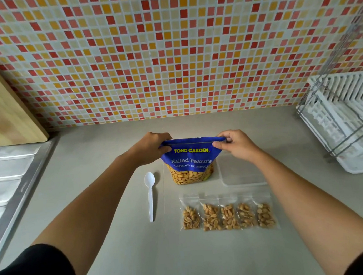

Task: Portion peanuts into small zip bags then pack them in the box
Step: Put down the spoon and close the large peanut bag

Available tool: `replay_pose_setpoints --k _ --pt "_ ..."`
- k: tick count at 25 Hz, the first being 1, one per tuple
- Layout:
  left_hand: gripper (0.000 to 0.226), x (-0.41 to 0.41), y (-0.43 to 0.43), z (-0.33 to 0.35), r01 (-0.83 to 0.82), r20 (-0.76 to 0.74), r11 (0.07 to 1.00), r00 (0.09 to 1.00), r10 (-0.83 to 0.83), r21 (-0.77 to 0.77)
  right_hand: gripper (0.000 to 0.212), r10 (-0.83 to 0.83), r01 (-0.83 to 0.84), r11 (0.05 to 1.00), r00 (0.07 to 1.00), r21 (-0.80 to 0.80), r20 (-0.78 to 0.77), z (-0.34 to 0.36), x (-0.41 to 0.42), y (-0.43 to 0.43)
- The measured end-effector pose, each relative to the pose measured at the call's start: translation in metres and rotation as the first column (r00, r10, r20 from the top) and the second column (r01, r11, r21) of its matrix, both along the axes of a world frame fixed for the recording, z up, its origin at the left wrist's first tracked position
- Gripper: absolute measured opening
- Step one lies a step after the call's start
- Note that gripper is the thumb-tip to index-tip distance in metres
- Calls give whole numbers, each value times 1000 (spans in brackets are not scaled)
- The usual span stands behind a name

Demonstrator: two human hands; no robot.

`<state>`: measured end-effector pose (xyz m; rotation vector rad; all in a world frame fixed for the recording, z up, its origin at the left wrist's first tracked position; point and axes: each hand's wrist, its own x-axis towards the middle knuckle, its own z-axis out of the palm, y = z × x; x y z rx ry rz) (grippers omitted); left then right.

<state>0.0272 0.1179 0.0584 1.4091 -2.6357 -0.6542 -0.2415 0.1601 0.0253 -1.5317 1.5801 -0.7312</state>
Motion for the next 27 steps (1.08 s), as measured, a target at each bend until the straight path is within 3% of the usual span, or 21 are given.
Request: replay_pose_setpoints --k 3,7,10,13,16,27 --pt "23 -7 -2 5 -16 69 1000 997 17 -7 11 -22 21 1000 999 5 31 -4 0 1" --pt "34 -42 4 10 62 1 983 998 -63 -172 14 -33 34 999 999 -29 15 -2 -3 -1" --pt "29 -77 5 7 117 13 981 993 -116 -153 12 0 0 1000 1000 -4 26 -2 -5 -2" --pt "26 -91 2 4 85 11 989 996 -84 -122 9 -20 19 1000 993 10 117 -5 -8 2" --pt "24 -99 3 1 72 17 989 997 -70 -132 3 -92 97 993 993 -61 75 -7 -9 4" --pt "27 -112 11 -4 -51 75 968 995 71 -246 8 -189 188 969 982 -162 11 -10 -1 5"
